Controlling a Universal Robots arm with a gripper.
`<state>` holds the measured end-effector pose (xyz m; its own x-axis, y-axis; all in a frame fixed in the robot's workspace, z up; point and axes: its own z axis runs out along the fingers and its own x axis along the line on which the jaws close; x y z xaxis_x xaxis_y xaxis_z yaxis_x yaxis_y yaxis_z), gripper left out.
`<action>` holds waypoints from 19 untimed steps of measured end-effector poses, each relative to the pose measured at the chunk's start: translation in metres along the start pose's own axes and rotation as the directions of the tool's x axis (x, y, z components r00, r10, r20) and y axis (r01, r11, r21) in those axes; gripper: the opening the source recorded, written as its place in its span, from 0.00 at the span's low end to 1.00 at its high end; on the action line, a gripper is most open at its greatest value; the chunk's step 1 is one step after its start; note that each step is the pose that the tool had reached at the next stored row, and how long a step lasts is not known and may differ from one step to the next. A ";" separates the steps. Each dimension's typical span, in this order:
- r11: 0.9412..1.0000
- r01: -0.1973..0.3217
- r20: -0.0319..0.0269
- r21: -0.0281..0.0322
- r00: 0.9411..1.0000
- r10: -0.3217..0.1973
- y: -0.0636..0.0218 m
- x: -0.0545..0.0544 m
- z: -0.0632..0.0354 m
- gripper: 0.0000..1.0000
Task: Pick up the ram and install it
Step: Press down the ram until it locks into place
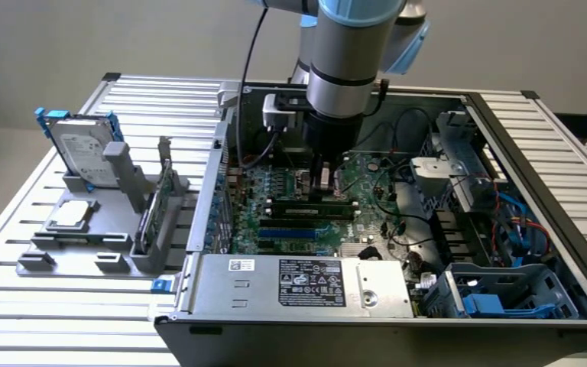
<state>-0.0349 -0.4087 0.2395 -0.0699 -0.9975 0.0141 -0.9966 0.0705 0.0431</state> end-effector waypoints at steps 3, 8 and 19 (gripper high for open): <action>1.000 0.000 0.000 0.003 1.000 0.000 -0.0001 0.000 0.0041 0.11; 1.000 0.000 0.000 0.004 1.000 0.000 -0.0003 0.000 0.0085 0.11; 1.000 0.000 -0.002 0.005 1.000 0.000 -0.0005 -0.001 0.0153 0.11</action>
<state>-0.0350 -0.4083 0.2242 -0.0701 -0.9974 0.0161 -0.9968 0.0706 0.0378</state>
